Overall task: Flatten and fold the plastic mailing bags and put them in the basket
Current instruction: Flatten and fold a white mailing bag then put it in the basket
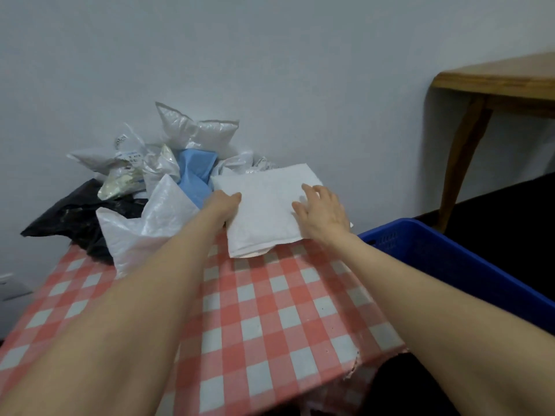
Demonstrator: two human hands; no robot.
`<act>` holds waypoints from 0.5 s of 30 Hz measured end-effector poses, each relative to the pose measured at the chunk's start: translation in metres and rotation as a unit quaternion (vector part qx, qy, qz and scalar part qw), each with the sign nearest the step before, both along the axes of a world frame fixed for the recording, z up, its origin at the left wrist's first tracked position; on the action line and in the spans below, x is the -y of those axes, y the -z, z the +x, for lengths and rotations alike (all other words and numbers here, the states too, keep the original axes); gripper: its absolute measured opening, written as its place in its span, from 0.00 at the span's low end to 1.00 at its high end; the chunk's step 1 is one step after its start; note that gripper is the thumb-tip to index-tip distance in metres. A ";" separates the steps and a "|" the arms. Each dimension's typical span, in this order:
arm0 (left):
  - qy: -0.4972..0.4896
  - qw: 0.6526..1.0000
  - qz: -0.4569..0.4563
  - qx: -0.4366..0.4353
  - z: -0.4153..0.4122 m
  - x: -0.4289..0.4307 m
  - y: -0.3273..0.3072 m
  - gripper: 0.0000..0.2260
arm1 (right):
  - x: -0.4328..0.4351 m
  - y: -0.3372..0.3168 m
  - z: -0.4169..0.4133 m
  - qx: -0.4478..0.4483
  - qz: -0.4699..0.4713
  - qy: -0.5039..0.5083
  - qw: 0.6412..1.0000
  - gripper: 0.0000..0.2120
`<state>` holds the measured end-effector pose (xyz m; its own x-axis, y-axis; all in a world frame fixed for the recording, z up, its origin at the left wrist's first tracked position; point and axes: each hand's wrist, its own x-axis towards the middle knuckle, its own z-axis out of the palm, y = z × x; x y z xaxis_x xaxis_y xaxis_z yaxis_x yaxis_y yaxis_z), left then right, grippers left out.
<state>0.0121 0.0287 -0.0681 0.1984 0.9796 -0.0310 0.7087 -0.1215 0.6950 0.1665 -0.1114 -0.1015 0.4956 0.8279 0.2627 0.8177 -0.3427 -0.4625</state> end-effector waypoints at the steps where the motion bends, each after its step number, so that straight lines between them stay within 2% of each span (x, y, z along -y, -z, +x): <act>1: 0.005 0.999 -0.031 0.010 -0.005 0.006 0.004 0.24 | 0.002 -0.001 -0.002 0.008 -0.035 -0.007 0.999 0.27; 3: 0.024 0.997 -0.068 -0.021 -0.012 0.019 0.018 0.23 | 0.010 0.007 -0.007 0.033 -0.130 -0.034 0.990 0.28; 5: 0.034 0.995 -0.063 -0.072 -0.018 0.031 0.029 0.23 | 0.018 0.019 -0.012 0.032 -0.211 -0.062 0.975 0.28; 7: 0.044 0.994 -0.052 -0.086 -0.022 0.034 0.034 0.24 | 0.023 0.026 -0.016 0.035 -0.246 -0.075 0.966 0.25; 9: 0.075 0.989 -0.042 -0.116 -0.023 0.033 0.032 0.24 | 0.020 0.021 -0.017 0.051 -0.231 -0.074 0.969 0.23; 11: 0.109 0.978 -0.031 -0.173 -0.022 0.035 0.027 0.25 | 0.014 0.011 -0.015 0.016 -0.185 -0.051 0.981 0.26; 14: 0.069 0.960 0.069 -0.262 -0.016 0.034 0.022 0.26 | -0.003 -0.001 -0.009 0.022 -0.169 -0.056 0.984 0.27; 15: 0.053 0.957 0.113 -0.262 -0.013 0.033 0.021 0.24 | -0.009 -0.001 -0.007 0.023 -0.176 -0.060 0.982 0.27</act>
